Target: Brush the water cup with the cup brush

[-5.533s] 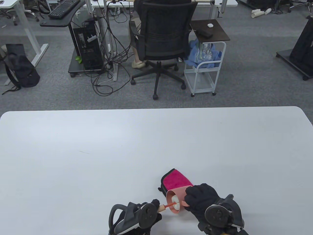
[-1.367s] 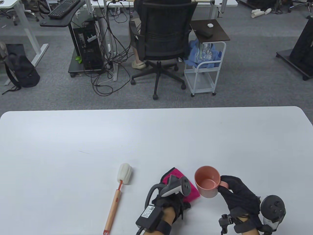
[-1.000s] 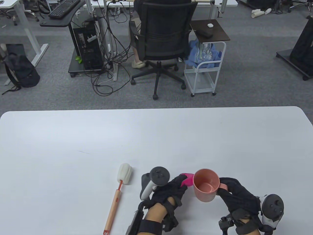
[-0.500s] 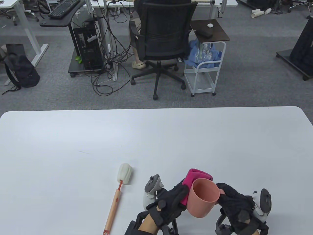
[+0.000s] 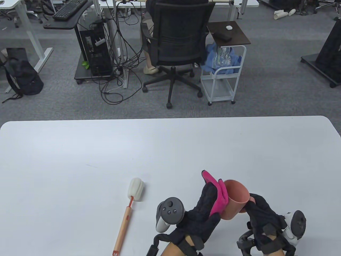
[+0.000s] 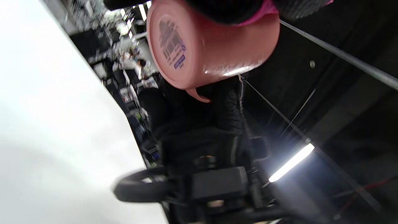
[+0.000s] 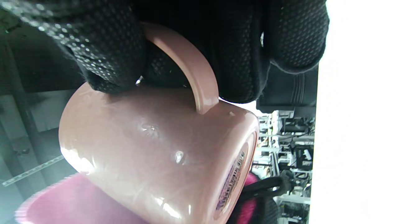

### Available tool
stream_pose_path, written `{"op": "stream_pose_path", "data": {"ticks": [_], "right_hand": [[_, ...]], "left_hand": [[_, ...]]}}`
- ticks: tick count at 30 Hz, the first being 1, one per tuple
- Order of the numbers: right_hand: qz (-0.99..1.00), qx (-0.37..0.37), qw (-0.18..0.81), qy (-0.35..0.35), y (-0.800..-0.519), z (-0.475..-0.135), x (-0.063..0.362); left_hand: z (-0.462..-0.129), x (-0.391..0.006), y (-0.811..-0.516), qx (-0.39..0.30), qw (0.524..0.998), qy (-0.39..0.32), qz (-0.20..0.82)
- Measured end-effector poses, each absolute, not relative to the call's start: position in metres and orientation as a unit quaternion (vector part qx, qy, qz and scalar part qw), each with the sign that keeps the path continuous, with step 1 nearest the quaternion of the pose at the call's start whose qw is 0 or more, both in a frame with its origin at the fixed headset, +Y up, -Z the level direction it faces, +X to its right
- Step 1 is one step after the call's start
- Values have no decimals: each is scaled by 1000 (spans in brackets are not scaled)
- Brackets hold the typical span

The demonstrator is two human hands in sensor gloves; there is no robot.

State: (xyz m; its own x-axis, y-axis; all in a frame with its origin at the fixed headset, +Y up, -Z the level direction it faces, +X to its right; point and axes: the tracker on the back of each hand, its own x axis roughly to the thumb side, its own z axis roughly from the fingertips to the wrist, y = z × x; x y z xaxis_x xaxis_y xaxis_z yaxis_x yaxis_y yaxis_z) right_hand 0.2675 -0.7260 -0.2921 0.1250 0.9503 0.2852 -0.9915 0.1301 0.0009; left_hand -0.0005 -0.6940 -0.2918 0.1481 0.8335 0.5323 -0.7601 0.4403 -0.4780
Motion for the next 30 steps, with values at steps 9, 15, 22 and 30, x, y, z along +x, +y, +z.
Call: {"op": "stream_pose_path", "data": {"ticks": [9, 15, 22, 30], "right_hand": [[675, 68, 729, -90, -731, -292, 261], [674, 71, 730, -83, -733, -293, 260], [657, 91, 743, -88, -729, -292, 259], [625, 142, 762, -88, -723, -291, 257]], "left_hand": [[-264, 33, -676, 104, 899, -391, 169], [-259, 42, -676, 119, 914, -372, 111], [-262, 30, -673, 115, 906, -368, 175], [-272, 11, -678, 78, 834, -400, 372]]}}
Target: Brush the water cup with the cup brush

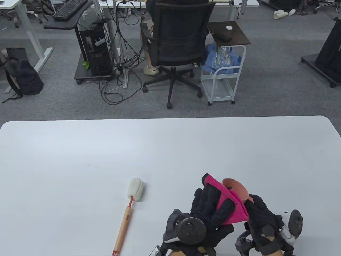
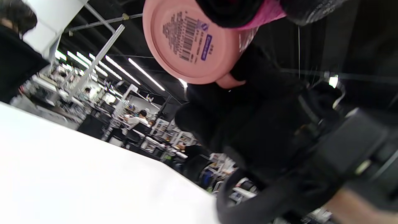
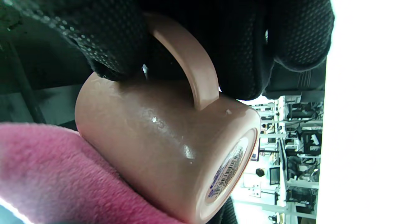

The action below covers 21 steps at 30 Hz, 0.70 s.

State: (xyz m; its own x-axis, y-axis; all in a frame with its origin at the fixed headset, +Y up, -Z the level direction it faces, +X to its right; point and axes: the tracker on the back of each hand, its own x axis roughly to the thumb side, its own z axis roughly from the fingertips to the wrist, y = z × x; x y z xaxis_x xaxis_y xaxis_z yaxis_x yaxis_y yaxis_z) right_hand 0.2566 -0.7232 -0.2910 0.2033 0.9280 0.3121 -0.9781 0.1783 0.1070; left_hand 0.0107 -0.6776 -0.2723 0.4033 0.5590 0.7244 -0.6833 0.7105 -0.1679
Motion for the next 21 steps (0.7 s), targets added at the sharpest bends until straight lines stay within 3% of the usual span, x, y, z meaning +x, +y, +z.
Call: {"op": "stream_pose_path", "data": {"ticks": [4, 12, 15, 16, 18, 21], "right_hand": [[614, 180, 766, -64, -721, -292, 252], [600, 249, 760, -14, -720, -294, 239], [600, 268, 754, 8, -718, -293, 232], [600, 277, 750, 20, -718, -292, 229], [610, 273, 743, 14, -716, -290, 229], [616, 269, 740, 18, -716, -291, 230]], "left_hand": [[-279, 2, -683, 50, 783, -406, 469], [-297, -9, -707, -70, 646, -363, 667], [-304, -6, -721, -158, 550, -347, 743], [-304, -2, -727, -203, 499, -344, 769], [-305, 1, -734, -238, 449, -333, 794], [-308, 1, -737, -237, 464, -333, 786]]}}
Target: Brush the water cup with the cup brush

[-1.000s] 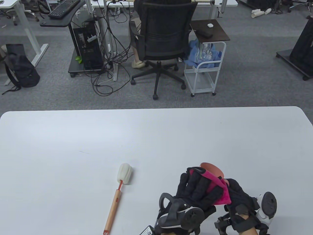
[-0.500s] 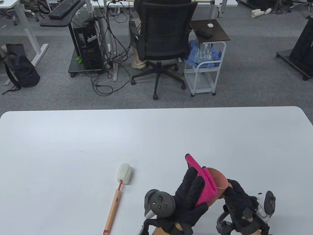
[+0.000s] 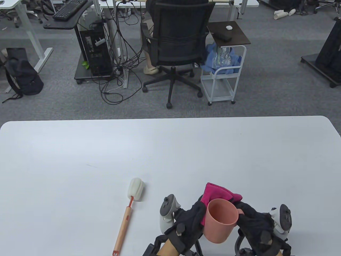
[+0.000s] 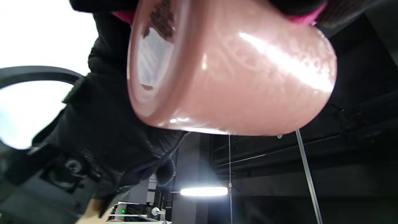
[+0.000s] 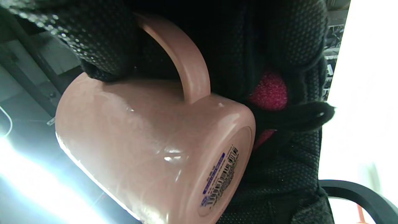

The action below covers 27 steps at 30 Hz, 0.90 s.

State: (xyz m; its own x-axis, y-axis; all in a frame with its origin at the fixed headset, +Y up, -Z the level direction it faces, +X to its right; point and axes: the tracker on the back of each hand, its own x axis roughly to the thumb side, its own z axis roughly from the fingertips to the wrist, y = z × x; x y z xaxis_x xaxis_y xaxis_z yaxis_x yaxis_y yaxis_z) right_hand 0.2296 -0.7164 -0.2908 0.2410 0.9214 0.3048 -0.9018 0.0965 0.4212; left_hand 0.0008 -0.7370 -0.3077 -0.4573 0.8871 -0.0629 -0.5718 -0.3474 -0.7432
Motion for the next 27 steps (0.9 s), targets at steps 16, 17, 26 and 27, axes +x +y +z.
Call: {"op": "stream_pose_path", "data": {"ticks": [16, 17, 26, 27], "right_hand": [[624, 182, 758, -47, -722, -295, 248], [626, 179, 757, -49, -722, -294, 248], [642, 135, 752, -69, -724, -292, 252], [642, 130, 752, -70, -724, -292, 253]], "left_hand": [[-302, -10, -715, -101, 610, -348, 705], [-301, -10, -714, -97, 618, -349, 698], [-291, -7, -698, -22, 711, -378, 592], [-290, -6, -697, -16, 724, -378, 576]]}}
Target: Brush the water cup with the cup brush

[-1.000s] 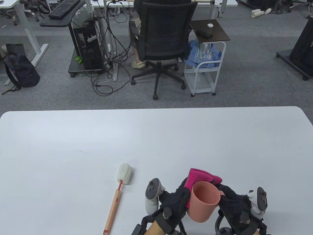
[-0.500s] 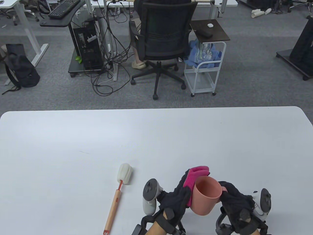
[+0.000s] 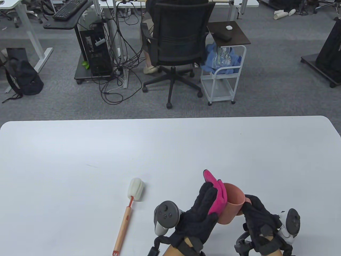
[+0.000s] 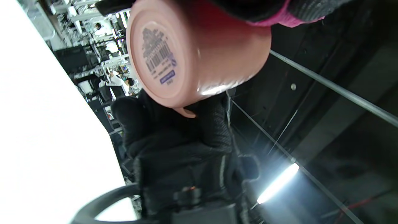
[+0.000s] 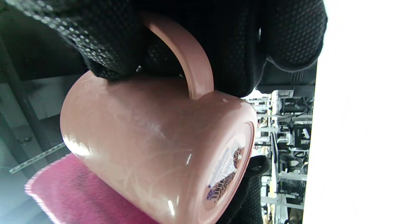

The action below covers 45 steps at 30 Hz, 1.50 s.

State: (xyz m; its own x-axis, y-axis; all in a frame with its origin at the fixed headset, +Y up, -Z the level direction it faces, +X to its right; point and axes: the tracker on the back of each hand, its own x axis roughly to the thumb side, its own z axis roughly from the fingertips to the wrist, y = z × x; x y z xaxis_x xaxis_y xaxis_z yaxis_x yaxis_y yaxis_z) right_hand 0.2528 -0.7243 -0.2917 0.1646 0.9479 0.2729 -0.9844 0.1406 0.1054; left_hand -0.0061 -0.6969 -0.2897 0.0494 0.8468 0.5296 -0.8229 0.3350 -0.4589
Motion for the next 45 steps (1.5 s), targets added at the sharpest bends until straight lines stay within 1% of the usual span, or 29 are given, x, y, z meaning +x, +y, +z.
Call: {"op": "stream_pose_path", "data": {"ticks": [4, 7, 9, 12, 14, 16, 20, 22, 26, 32, 35, 37, 40, 42, 45], "right_hand": [[657, 106, 743, -75, -726, -291, 256], [664, 92, 739, -65, -728, -290, 254], [666, 86, 739, -58, -729, -289, 254], [671, 80, 736, -50, -730, -289, 254], [669, 77, 738, -44, -730, -289, 254], [669, 79, 738, -42, -730, -289, 253], [665, 88, 741, -43, -729, -289, 250], [664, 96, 740, -48, -727, -289, 250], [648, 113, 751, -54, -724, -290, 251], [630, 131, 764, -49, -723, -290, 248], [620, 142, 770, -47, -723, -291, 247], [610, 153, 776, -42, -722, -291, 245], [593, 169, 787, -31, -721, -291, 242], [585, 183, 790, -21, -721, -291, 239], [590, 196, 783, -5, -721, -292, 233]], "left_hand": [[-286, 0, -695, 2, 763, -389, 516], [-277, 9, -687, 49, 817, -405, 407], [-272, 16, -682, 75, 851, -401, 330], [-264, 29, -679, 103, 885, -395, 225], [-260, 35, -678, 117, 895, -394, 174], [-257, 37, -678, 125, 902, -385, 149], [-261, 31, -678, 118, 898, -383, 182], [-261, 27, -677, 119, 891, -387, 203], [-265, 19, -676, 109, 871, -381, 289], [-269, 10, -677, 97, 847, -381, 359], [-274, 5, -680, 78, 821, -376, 422], [-278, 1, -685, 48, 783, -371, 497], [-285, -6, -694, 1, 708, -361, 608], [-290, -10, -698, -21, 675, -345, 651], [-297, -12, -713, -81, 607, -313, 726]]}}
